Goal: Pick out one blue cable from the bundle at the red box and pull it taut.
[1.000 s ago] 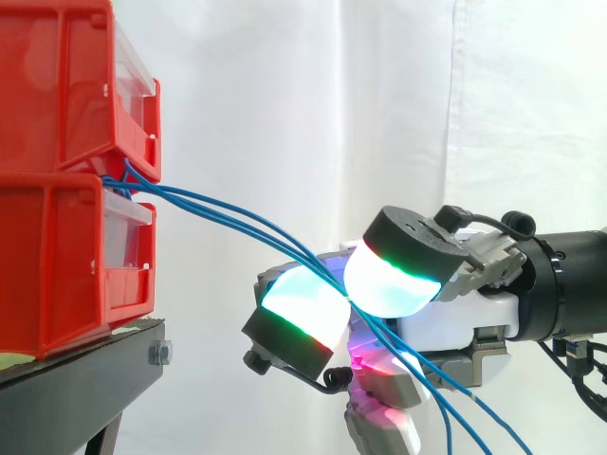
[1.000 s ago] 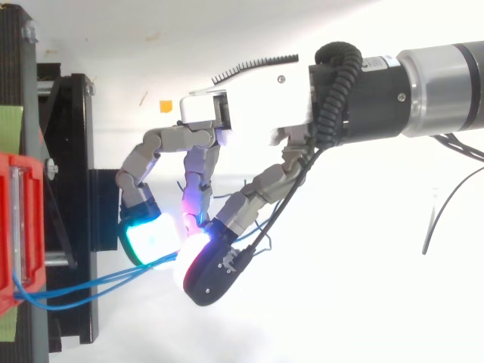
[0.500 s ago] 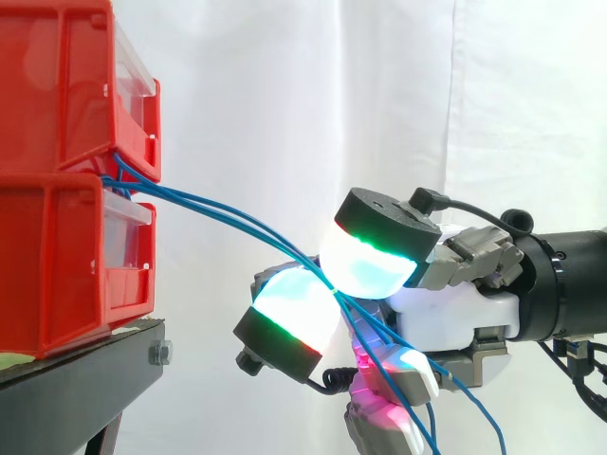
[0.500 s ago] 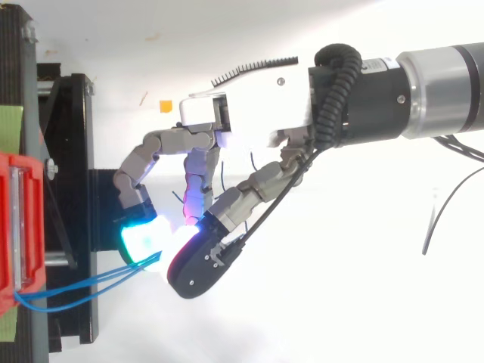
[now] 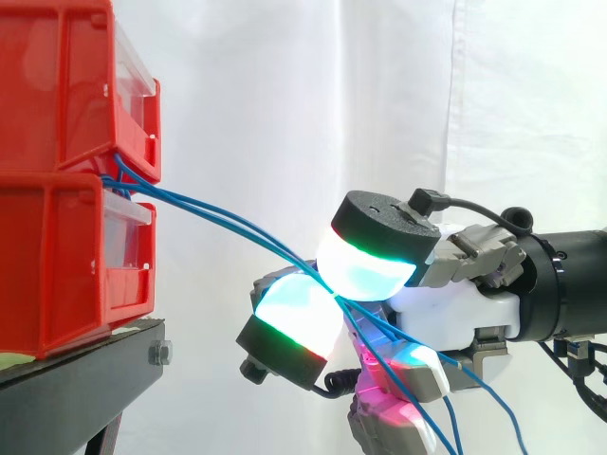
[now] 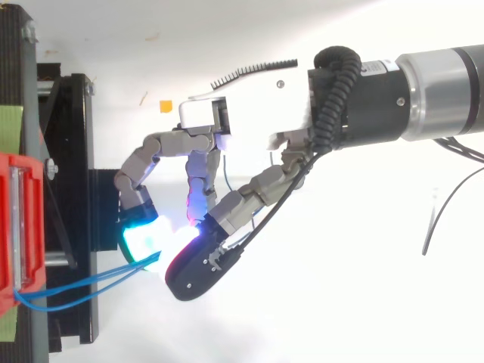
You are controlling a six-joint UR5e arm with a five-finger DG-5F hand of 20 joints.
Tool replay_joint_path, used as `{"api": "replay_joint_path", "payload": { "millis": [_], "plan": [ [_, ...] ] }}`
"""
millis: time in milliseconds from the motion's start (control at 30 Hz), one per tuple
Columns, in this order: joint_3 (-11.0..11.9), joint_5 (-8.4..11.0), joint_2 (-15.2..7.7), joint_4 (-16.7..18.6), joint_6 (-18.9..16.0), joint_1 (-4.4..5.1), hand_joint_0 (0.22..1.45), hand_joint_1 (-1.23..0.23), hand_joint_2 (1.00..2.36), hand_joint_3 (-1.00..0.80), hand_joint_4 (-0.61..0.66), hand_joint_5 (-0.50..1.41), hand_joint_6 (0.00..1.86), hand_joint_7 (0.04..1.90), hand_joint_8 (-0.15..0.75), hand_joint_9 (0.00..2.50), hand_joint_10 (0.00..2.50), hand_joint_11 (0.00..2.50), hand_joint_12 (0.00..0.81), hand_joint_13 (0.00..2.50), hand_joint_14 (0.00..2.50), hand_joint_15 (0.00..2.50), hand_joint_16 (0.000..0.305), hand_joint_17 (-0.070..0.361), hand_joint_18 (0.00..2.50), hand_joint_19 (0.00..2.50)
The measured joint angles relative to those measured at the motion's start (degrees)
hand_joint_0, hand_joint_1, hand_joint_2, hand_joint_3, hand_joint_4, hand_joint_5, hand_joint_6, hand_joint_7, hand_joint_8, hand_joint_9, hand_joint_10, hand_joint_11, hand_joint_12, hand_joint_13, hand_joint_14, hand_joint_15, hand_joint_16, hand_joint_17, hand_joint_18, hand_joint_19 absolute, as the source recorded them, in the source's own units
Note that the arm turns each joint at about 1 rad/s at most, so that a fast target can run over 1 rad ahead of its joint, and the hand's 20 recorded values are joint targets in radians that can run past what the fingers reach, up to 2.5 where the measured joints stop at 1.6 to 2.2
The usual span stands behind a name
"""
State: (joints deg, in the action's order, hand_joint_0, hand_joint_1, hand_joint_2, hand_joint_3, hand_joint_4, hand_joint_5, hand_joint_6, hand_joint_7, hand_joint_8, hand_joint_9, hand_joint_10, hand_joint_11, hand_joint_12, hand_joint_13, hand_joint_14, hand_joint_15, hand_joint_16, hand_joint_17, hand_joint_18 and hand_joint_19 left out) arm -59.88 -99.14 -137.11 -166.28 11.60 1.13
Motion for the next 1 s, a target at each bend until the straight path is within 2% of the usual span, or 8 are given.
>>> {"api": "replay_joint_path", "payload": {
  "millis": [233,433,600,633,733,933,1000],
  "plan": [
    [0.0,0.0,0.0,0.0,0.0,0.02,0.6,-0.55,1.02,-0.15,0.15,-0.04,0.78,1.12,0.35,1.43,0.02,0.51,0.444,1.27,0.02,0.6,0.062,0.14,1.05,0.82],
    [0.0,0.0,0.0,0.1,0.0,0.08,0.61,-0.53,1.01,-0.12,0.22,-0.02,0.68,1.24,0.364,1.44,0.02,0.48,0.462,1.29,0.02,0.58,0.067,0.151,1.09,0.8],
    [0.0,0.0,0.0,0.1,0.0,0.1,0.61,-0.56,1.01,-0.09,0.14,-0.03,0.69,1.28,0.383,1.44,0.02,0.56,0.472,1.28,0.02,0.59,0.067,0.152,1.09,0.79],
    [0.0,0.0,0.0,0.1,0.0,0.1,0.61,-0.58,1.01,-0.08,0.15,-0.04,0.73,1.21,0.385,1.45,0.02,0.59,0.467,1.28,0.02,0.6,0.068,0.152,1.09,0.78],
    [0.0,0.0,0.0,0.1,0.0,0.1,0.6,-0.63,1.01,-0.06,0.15,-0.05,0.77,1.15,0.397,1.45,0.02,0.62,0.477,1.28,0.02,0.6,0.069,0.156,1.1,0.78],
    [0.0,-0.01,0.0,0.1,0.0,0.1,0.6,-0.8,1.02,-0.03,0.17,-0.09,0.87,1.13,0.401,1.44,0.03,0.73,0.479,1.27,0.02,0.61,0.068,0.153,1.1,0.78],
    [0.0,-0.03,0.0,0.1,0.0,0.1,0.62,-0.84,1.02,-0.02,0.15,-0.1,0.89,1.17,0.396,1.42,0.02,0.77,0.467,1.26,0.02,0.62,0.065,0.147,1.07,0.79]
  ]
}}
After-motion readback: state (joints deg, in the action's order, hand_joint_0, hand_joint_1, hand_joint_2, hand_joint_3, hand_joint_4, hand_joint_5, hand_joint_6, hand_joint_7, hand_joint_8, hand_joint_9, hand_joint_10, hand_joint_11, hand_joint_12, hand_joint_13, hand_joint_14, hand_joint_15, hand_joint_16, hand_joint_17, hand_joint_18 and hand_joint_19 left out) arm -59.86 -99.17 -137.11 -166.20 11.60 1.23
